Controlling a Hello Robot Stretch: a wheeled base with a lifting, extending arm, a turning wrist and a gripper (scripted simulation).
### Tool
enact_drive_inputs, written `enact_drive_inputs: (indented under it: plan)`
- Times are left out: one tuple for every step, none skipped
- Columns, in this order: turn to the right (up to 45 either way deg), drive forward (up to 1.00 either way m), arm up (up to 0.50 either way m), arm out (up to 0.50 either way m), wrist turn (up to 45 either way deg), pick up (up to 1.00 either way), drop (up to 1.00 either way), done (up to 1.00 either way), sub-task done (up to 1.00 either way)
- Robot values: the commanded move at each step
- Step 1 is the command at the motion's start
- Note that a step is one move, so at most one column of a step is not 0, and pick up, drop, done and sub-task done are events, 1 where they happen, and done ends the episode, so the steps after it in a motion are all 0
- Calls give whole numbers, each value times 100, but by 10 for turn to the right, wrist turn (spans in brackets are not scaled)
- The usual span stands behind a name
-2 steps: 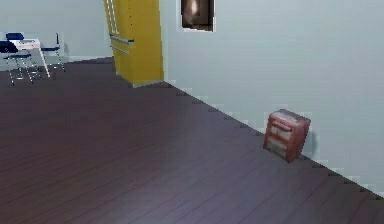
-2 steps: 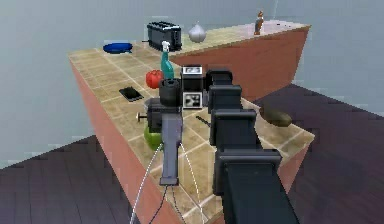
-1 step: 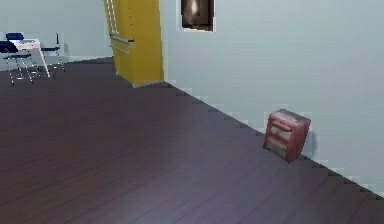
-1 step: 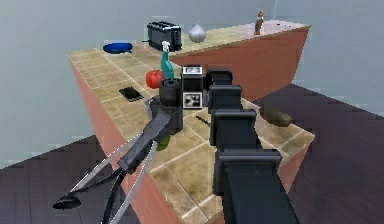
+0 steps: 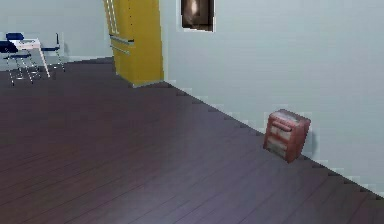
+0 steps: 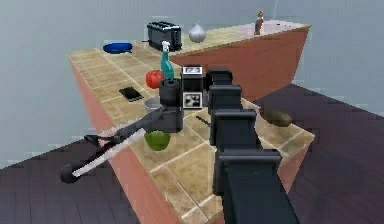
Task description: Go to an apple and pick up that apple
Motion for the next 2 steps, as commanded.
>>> enact_drive_inputs:
  plan:
    - [0,0,0,0,450,0,0,0,0]
    - [0,0,0,0,210,0,0,0,0]
